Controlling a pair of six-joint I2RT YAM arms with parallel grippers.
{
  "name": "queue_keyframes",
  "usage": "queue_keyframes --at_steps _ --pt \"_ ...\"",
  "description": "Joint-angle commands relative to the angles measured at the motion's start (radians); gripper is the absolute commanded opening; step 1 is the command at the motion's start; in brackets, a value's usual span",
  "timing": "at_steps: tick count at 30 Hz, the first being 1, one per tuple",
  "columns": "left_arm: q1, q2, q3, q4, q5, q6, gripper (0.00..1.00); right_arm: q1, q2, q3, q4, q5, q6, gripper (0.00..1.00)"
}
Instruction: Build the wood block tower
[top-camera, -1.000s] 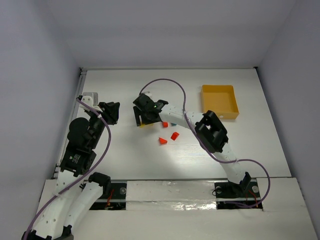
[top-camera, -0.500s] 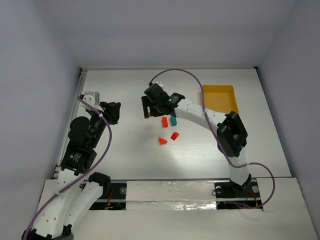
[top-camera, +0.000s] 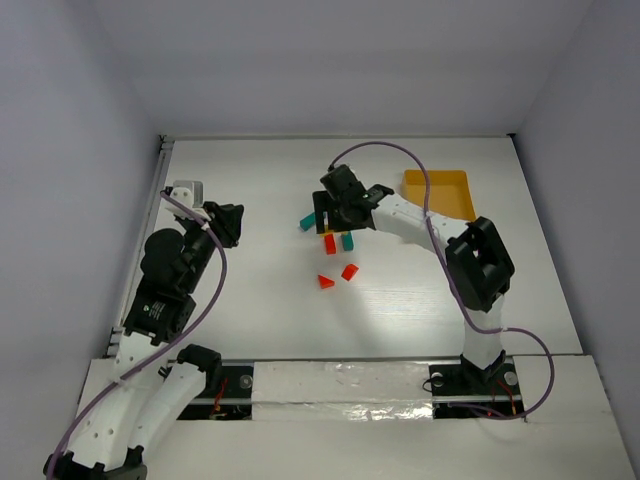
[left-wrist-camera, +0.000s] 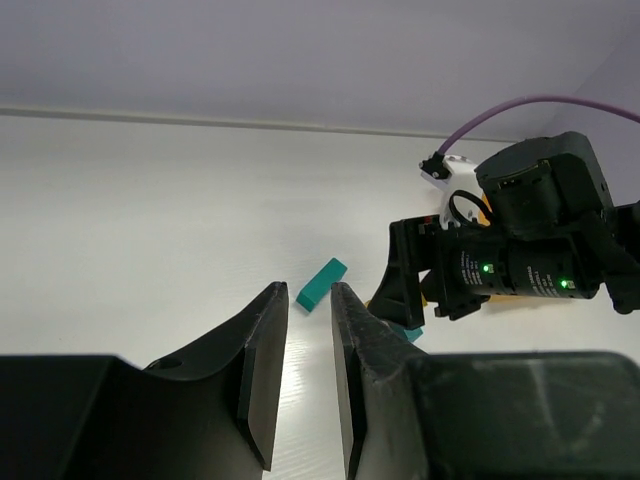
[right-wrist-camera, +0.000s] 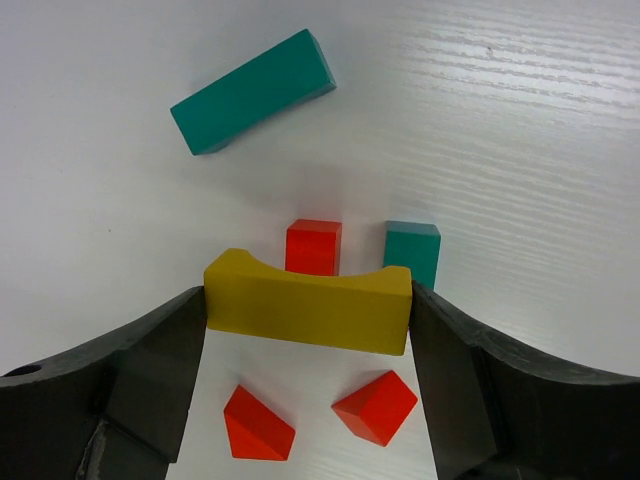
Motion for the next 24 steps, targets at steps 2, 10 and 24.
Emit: queue_keyframes --at_steps 2,10,24 --pt "0.006 0.005 -0.006 0.044 0.013 -0.003 0.21 -0.012 -0.006 0.013 0.054 -0.016 -0.035 0.76" --pt "0.006 0.017 -0.004 0.044 0.013 -0.003 0.2 -0.023 0.006 -0.011 0.071 -0.018 -0.046 0.77" --pt "0.006 0.037 -0.003 0.043 0.014 -0.001 0.2 -0.041 0.012 -0.045 0.092 -0.022 -0.058 0.78"
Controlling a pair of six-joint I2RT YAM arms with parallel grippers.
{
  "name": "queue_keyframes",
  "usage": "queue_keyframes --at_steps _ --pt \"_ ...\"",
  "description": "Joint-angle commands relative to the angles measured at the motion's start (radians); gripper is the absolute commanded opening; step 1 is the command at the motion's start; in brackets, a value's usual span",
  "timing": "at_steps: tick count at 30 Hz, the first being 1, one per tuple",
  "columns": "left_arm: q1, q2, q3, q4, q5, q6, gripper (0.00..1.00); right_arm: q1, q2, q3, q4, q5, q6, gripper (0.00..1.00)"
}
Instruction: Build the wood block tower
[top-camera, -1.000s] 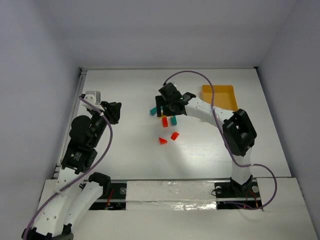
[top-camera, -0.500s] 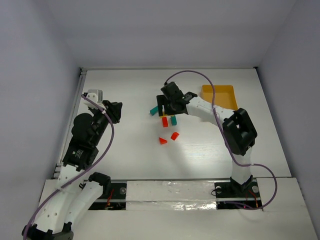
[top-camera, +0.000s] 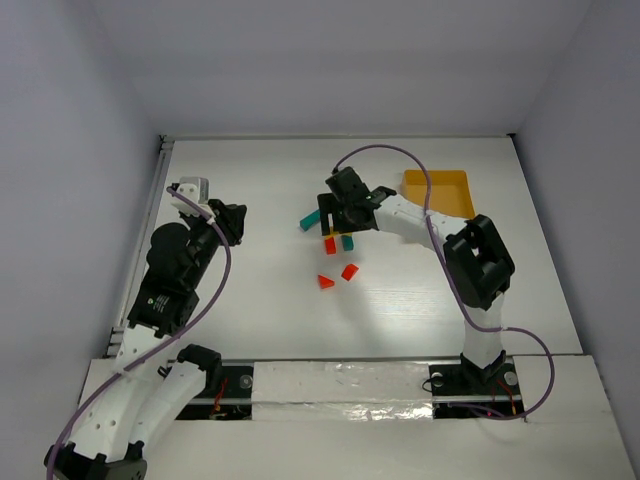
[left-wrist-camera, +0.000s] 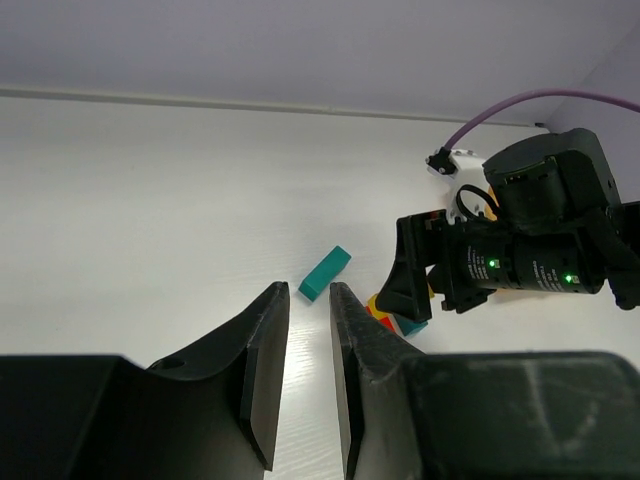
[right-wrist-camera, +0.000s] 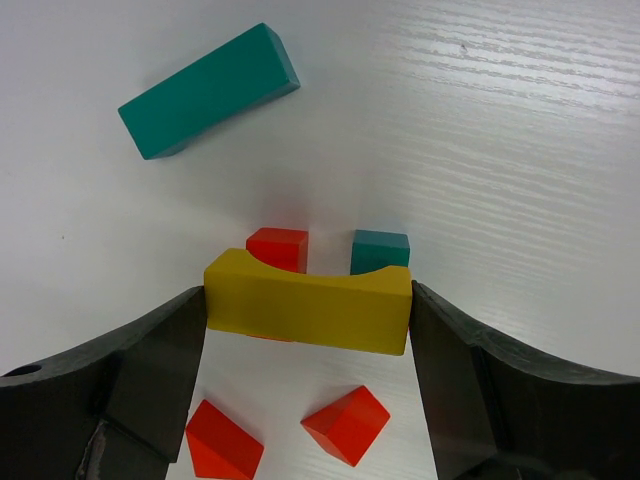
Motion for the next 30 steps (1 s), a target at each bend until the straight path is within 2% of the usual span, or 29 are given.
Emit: queue_keyframes --at_steps 1,30 --pt "0.006 0.001 -0.002 0.042 0.011 -0.001 0.2 -0.008 0.004 -0.001 0.047 -0.008 -0.019 0.78" --pt "0.006 0.001 -0.001 0.044 0.004 0.002 0.2 -0.008 0.023 0.004 0.051 -0.01 -0.028 0.8"
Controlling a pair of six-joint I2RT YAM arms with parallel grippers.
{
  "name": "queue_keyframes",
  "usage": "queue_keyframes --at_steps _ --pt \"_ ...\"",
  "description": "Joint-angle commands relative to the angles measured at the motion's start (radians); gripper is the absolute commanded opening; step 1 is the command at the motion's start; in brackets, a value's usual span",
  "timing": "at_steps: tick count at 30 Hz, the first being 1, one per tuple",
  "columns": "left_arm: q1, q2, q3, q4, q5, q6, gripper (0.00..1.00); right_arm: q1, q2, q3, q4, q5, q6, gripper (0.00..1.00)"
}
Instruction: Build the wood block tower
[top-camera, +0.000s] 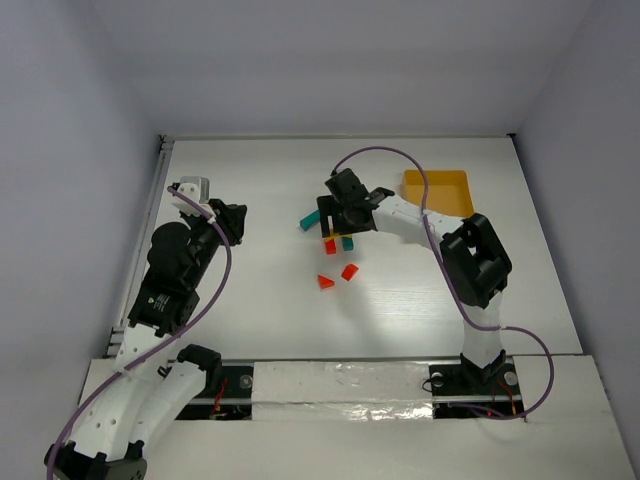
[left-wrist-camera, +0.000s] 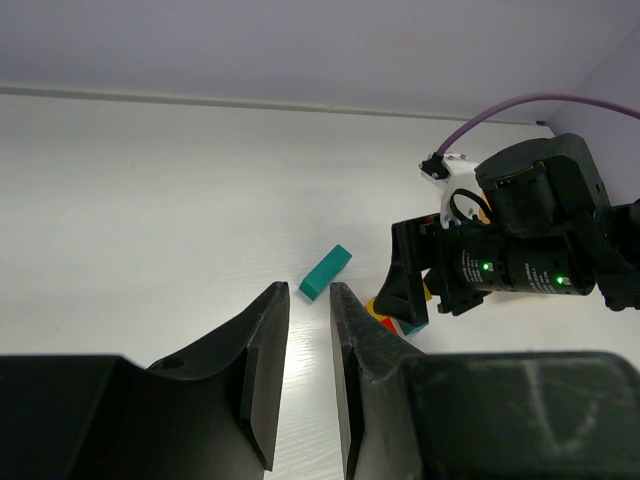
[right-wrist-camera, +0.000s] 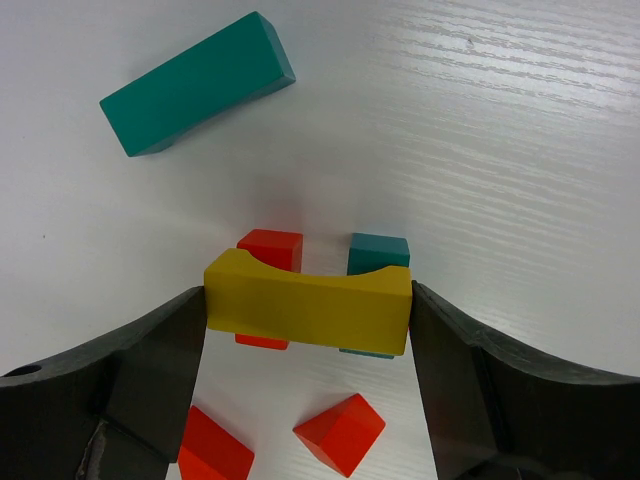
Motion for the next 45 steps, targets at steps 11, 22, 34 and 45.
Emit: queue_keyframes --at_steps 11,22,34,45 --pt "0.006 -0.005 -0.001 0.042 0.006 0.001 0.2 -0.007 0.002 -0.001 0.049 0.001 -0.006 0.81" --pt "0.006 -0.005 -0.001 0.044 0.005 0.0 0.2 -0.007 0.0 -0.007 0.052 0.004 -0.003 0.81" --pt "0.006 -0.005 -0.001 0.043 0.005 0.0 0.2 -0.007 0.005 -0.007 0.053 0.004 -0.003 0.82" --pt "0.006 -0.006 -0.001 0.044 0.006 0.0 0.2 -0.007 0.002 -0.016 0.054 0.009 -0.003 0.83"
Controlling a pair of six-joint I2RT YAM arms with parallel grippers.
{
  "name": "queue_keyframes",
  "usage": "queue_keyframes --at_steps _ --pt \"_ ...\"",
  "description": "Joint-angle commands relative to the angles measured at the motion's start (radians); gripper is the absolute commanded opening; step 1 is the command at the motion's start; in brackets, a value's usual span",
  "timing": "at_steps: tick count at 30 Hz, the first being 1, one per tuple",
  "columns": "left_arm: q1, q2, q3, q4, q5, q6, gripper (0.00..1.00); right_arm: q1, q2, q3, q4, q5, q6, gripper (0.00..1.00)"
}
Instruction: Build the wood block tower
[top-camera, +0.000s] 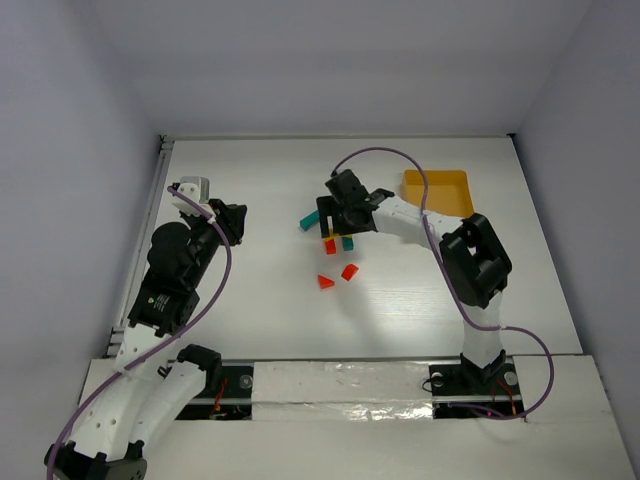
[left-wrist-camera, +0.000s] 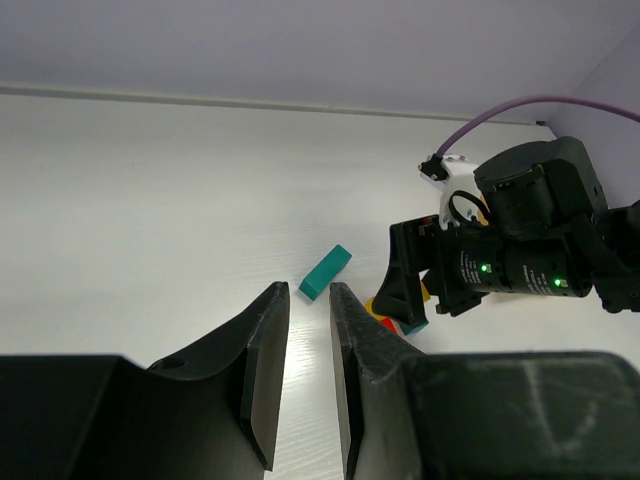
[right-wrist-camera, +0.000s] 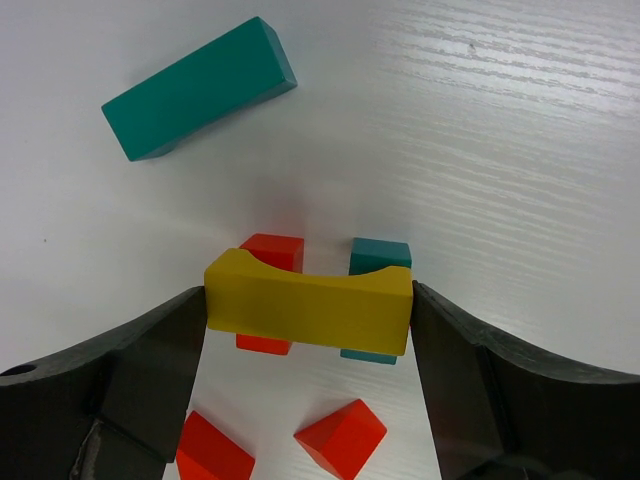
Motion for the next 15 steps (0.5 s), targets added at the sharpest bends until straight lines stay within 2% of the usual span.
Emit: queue_keyframes --at_steps 1,9,15 --pt "0.006 -0.004 -0.001 0.044 0.006 0.0 0.2 -0.007 0.002 -0.011 0.035 0.008 -0.001 0.83" --pt "0.006 -0.003 -0.001 0.044 0.008 0.0 0.2 -0.007 -0.01 -0.018 0.032 0.016 0.0 0.83" --pt "0.006 -0.001 -0.001 0.044 0.008 0.0 0.2 -0.007 -0.006 -0.018 0.033 0.01 -0.003 0.87"
